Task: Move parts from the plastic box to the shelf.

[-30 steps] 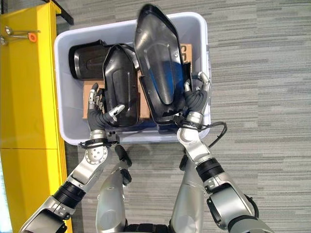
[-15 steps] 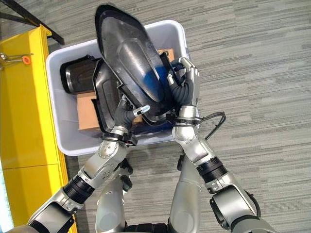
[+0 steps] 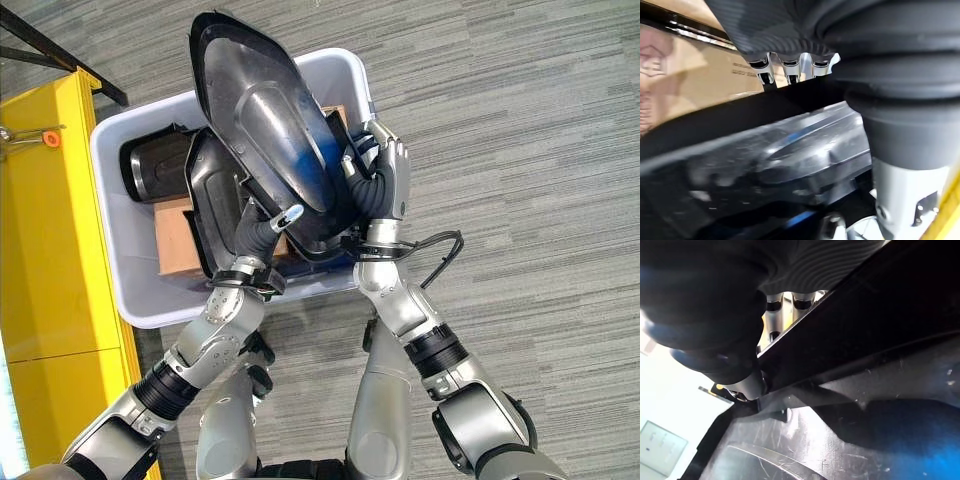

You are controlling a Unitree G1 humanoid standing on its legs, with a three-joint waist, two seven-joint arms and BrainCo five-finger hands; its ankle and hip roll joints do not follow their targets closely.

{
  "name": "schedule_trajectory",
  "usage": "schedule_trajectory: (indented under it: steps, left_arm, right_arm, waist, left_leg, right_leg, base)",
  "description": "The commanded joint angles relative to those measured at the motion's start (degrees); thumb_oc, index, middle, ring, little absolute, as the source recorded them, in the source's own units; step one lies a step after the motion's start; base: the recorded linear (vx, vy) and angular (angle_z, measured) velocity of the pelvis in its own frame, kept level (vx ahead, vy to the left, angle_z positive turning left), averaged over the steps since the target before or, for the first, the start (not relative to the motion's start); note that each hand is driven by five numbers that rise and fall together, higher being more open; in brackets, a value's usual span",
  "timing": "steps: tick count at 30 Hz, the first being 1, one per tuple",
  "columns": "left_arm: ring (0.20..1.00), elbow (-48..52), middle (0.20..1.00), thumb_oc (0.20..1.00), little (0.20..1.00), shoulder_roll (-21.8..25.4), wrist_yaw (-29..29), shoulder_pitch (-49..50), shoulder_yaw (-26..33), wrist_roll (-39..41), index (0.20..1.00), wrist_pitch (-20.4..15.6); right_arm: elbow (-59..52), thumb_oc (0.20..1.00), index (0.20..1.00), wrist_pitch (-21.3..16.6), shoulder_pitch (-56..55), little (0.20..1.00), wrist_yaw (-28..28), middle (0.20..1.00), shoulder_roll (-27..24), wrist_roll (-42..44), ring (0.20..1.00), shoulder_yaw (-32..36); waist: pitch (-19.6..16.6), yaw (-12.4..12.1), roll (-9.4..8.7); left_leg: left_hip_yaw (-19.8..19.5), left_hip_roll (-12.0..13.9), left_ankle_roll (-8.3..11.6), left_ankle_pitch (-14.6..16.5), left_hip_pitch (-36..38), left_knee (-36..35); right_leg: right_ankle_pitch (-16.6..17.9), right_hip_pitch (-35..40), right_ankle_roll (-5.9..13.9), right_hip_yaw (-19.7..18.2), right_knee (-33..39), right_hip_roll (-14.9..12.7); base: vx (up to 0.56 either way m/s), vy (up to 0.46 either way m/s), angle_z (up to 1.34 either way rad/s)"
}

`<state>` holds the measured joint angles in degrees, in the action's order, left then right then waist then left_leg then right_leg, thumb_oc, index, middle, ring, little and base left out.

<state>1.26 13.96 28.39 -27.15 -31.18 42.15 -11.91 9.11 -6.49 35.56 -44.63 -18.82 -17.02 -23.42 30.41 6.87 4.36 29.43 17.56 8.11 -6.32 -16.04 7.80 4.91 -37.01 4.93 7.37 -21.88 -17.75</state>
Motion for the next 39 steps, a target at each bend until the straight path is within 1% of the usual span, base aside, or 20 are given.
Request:
schedule_trajectory:
  steps: [1, 2, 3, 4, 5, 6, 7, 8, 13, 16, 19, 20, 21, 27, 28, 29, 30, 32, 33, 39]
  left_arm:
    - [1.000, 10.72, 1.000, 1.000, 1.000, -0.66, 0.71, -2.02, 0.44, 0.96, 1.000, -3.86]
    - [1.000, 10.64, 1.000, 1.000, 1.000, -0.42, -0.21, -2.12, 1.15, 0.10, 1.000, -1.41]
    - [1.000, 10.53, 1.000, 1.000, 1.000, -0.35, -0.31, -2.30, 1.44, 0.19, 1.000, -0.31]
    - [1.000, 10.32, 1.000, 1.000, 1.000, -0.25, -0.44, -2.38, 1.61, 0.39, 1.000, -0.72]
    - [1.000, 10.35, 1.000, 1.000, 1.000, -0.16, -0.14, -2.33, 1.75, -0.29, 1.000, -0.15]
    - [1.000, 9.66, 1.000, 1.000, 1.000, 0.33, -0.61, -2.60, 2.03, -1.88, 1.000, 2.40]
    - [0.834, 9.20, 0.834, 0.834, 0.834, 0.39, -2.00, -2.79, 2.06, -0.45, 0.834, 1.78]
    - [0.200, 9.00, 0.200, 0.200, 0.200, 0.33, -2.05, -2.93, 2.17, -0.23, 0.200, 1.03]
    - [0.200, 9.98, 0.200, 0.200, 0.200, 0.26, -0.71, -2.79, 2.51, -1.50, 0.200, 1.15]
    - [0.200, 9.49, 0.200, 0.200, 0.200, 0.13, -0.02, -2.65, 2.75, -1.63, 0.200, 1.31]
    - [0.200, 8.78, 0.200, 0.200, 0.200, 0.12, 0.73, -2.45, 3.23, -1.44, 0.200, 1.02]
    - [0.200, 8.29, 0.200, 0.200, 0.200, 0.06, 1.15, -2.09, 4.14, -2.03, 0.200, -0.06]
    - [0.200, 8.29, 0.200, 0.200, 0.200, 0.04, 1.03, -1.98, 4.22, -1.63, 0.200, 0.18]
    - [0.200, 7.79, 0.200, 0.200, 0.200, -1.00, 1.76, 1.46, 6.52, -0.18, 0.200, -0.03]
    - [0.200, 7.73, 0.200, 0.200, 0.200, -1.31, 2.06, 1.71, 6.76, 0.12, 0.200, 0.25]
    - [0.200, 7.59, 0.200, 0.200, 0.200, -1.52, 2.11, 1.84, 6.73, 0.31, 0.200, 0.23]
    - [0.200, 7.46, 0.200, 0.200, 0.200, -1.69, 1.70, 2.18, 7.02, 0.69, 0.200, 0.50]
    - [0.200, 7.32, 0.200, 0.200, 0.200, -2.14, 1.60, 2.52, 7.08, 0.33, 0.200, 0.72]
    - [0.200, 7.34, 0.200, 0.200, 0.200, -2.74, 1.64, 2.75, 7.19, -0.62, 0.200, 0.71]
    - [0.200, 8.57, 0.200, 0.200, 0.200, -3.05, 3.76, 3.81, 8.16, -3.63, 0.200, 1.98]
  right_arm:
    - [-3.30, 0.200, 0.200, -2.83, 2.50, 0.200, -0.29, 0.200, 3.48, -1.21, 0.200, -1.75]
    - [-3.34, 0.200, 0.200, -2.87, 2.23, 0.200, -0.39, 0.200, 3.71, -1.00, 0.200, -1.80]
    - [-3.16, 0.200, 0.200, -3.25, 2.02, 0.200, -0.35, 0.200, 3.81, -0.72, 0.200, -1.80]
    - [-3.03, 0.200, 0.200, -3.38, 1.95, 0.200, -0.29, 0.200, 3.74, 0.02, 0.200, -1.75]
    - [-3.02, 0.200, 0.200, -3.41, 1.90, 0.200, -0.24, 0.200, 3.68, 0.40, 0.200, -1.70]
    - [-2.78, 0.200, 0.200, -3.54, 1.97, 0.200, -0.09, 0.200, 3.75, 0.81, 0.200, -1.68]
    - [-2.44, 0.200, 0.200, -3.80, 1.93, 0.200, -0.09, 0.200, 3.68, 1.38, 0.200, -1.66]
    - [-2.22, 0.200, 0.200, -3.93, 1.92, 0.200, -0.06, 0.200, 3.73, 1.75, 0.200, -1.63]
    - [-1.94, 0.200, 0.200, -2.71, 1.69, 0.200, 0.07, 0.200, 4.09, 2.12, 0.200, -2.00]
    - [-0.76, 0.200, 0.200, -2.78, 1.74, 0.200, 0.31, 0.200, 4.21, 3.26, 0.200, -2.62]
    - [0.13, 0.200, 0.200, -2.74, 1.59, 0.200, 0.77, 0.200, 4.45, 3.63, 0.200, -3.43]
    - [1.33, 0.200, 0.200, -2.55, 1.16, 0.200, 0.99, 0.200, 4.56, 6.36, 0.200, -4.24]
    - [1.55, 0.200, 0.200, -2.59, 1.13, 0.200, 0.97, 0.200, 4.57, 6.58, 0.200, -4.34]
    - [6.31, 0.200, 0.200, -3.89, 0.31, 0.200, -0.08, 0.200, 6.60, 11.69, 0.200, -5.94]
    - [6.72, 0.200, 0.200, -3.79, 0.53, 0.200, 0.06, 0.200, 7.08, 12.33, 0.200, -5.99]
    - [6.89, 0.200, 0.200, -3.84, 0.55, 0.200, 0.16, 0.200, 7.27, 12.56, 0.200, -5.97]
    - [7.15, 0.200, 0.200, -3.53, 0.82, 0.200, 0.59, 0.200, 7.64, 13.51, 0.200, -6.02]
    - [7.47, 0.200, 0.200, -2.94, 1.19, 0.200, 1.24, 0.200, 8.30, 14.30, 0.200, -6.11]
    - [7.99, 0.200, 0.200, -1.81, 2.05, 0.200, 2.56, 0.200, 9.18, 15.22, 0.200, -6.28]
    - [7.99, 0.200, 0.200, -0.30, 1.90, 0.200, 6.21, 0.200, 10.62, 17.62, 0.200, -7.51]
  waist:
    - [-0.62, -0.05, 0.12]
    - [-0.62, -0.16, 0.07]
    - [-0.62, -0.17, -0.10]
    - [-0.62, -0.21, -0.20]
    - [-0.62, -0.23, -0.24]
    - [-0.62, -0.29, -0.28]
    - [-0.62, -0.35, -0.41]
    - [-0.62, -0.37, -0.50]
    - [-0.62, -0.79, -0.75]
    - [-0.62, -1.04, -0.96]
    - [-0.62, -1.36, -1.26]
    - [-0.93, -1.82, -1.41]
    - [-0.98, -1.84, -1.40]
    - [-6.94, -4.06, -1.48]
    - [-7.76, -4.45, -1.37]
    - [-8.19, -4.54, -1.49]
    - [-9.17, -5.01, -1.41]
    - [-10.46, -5.47, -1.47]
    - [-12.15, -6.13, -1.54]
    - [-15.10, -7.34, -1.53]
  left_leg:
    - [-1.91, -0.48, -0.86, 6.44, -1.02, 3.09]
    - [-2.05, -0.46, -0.89, 6.28, -0.76, 3.06]
    - [-2.13, -0.40, -1.04, 6.47, -0.66, 3.18]
    - [-2.24, -0.44, -1.09, 6.66, -0.56, 3.29]
    - [-2.30, -0.48, -1.10, 6.75, -0.50, 3.32]
    - [-2.50, -0.54, -1.19, 6.89, -0.10, 3.31]
    - [-2.56, -0.51, -1.27, 7.11, 0.02, 3.48]
    - [-2.65, -0.55, -1.31, 7.23, 0.16, 3.52]
    - [-3.14, -0.80, -1.55, 7.48, 2.02, 3.12]
    - [-3.37, -0.84, -1.56, 7.52, 3.56, 2.70]
    - [-3.74, -0.90, -1.56, 7.41, 5.62, 1.96]
    - [-4.01, -0.96, -1.55, 7.20, 7.92, 1.15]
    - [-4.05, -0.99, -1.54, 7.12, 8.26, 0.97]
    - [-5.52, -0.92, -1.05, 5.54, 12.88, -1.56]
    - [-5.14, -0.54, -1.51, 4.42, 12.92, -2.00]
    - [-5.89, -0.88, -0.99, 5.17, 13.56, -2.03]
    - [-5.63, -0.61, -1.44, 4.18, 13.73, -2.48]
    - [-6.19, -0.71, -1.40, 4.02, 14.47, -2.97]
    - [-6.91, -0.95, -1.35, 3.82, 15.33, -3.52]
    - [-8.37, -1.71, -1.35, 3.47, 17.12, -4.64]
  right_leg:
    - [-12.38, 5.66, -0.43, 3.67, -2.93, 5.17]
    - [-12.33, 5.82, -0.41, 3.61, -2.97, 5.23]
    - [-12.36, 6.04, -0.46, 3.69, -3.14, 5.14]
    - [-12.41, 6.25, -0.48, 3.70, -3.17, 5.11]
    - [-12.44, 6.37, -0.46, 3.68, -3.11, 5.10]
    - [-12.49, 6.80, -0.41, 3.64, -3.14, 5.12]
    - [-12.56, 7.06, -0.43, 3.72, -3.31, 5.02]
    - [-12.59, 7.26, -0.40, 3.74, -3.36, 5.02]
    - [-12.93, 9.40, -0.60, 4.23, -3.27, 5.07]
    - [-12.98, 10.85, -0.70, 4.51, -3.04, 5.06]
    - [-13.06, 13.11, -0.85, 4.88, -2.45, 5.18]
    - [-13.06, 15.84, -0.96, 5.41, -1.53, 4.92]
    - [-13.04, 16.26, -0.97, 5.50, -1.33, 4.91]
    - [-13.01, 24.49, -1.43, 7.53, 2.68, 4.03]
    - [-12.06, 25.19, -2.11, 8.16, 3.61, 4.33]
    - [-13.03, 26.03, -1.58, 7.89, 3.57, 4.06]
    - [-12.05, 26.93, -2.25, 8.51, 4.66, 4.38]
    - [-11.90, 28.35, -2.28, 8.88, 5.57, 4.28]
    - [-11.69, 30.14, -2.28, 9.39, 6.75, 4.17]
    - [-10.69, 33.91, -1.92, 10.89, 9.55, 3.68]
  base:
    - [0.00, 0.000, 0.00]
    - [0.00, 0.000, 0.00]
    - [0.00, 0.000, 0.00]
    - [0.00, 0.000, 0.00]
    - [0.00, 0.000, 0.00]
    - [0.00, 0.000, 0.00]
    - [0.00, 0.000, 0.00]
    - [0.00, 0.000, 0.00]
    - [0.00, 0.000, 0.00]
    - [-0.01, 0.005, 0.01]
    - [-0.03, 0.015, 0.06]
    - [-0.03, 0.029, 0.07]
    - [-0.01, 0.059, 0.10]
    - [0.07, 0.058, 0.11]
    - [0.10, 0.059, 0.11]
    - [0.04, 0.040, 0.09]
    - [0.08, 0.052, 0.10]
    - [0.07, 0.064, 0.14]
    - [0.09, 0.077, 0.15]
    - [0.05, 0.063, 0.16]
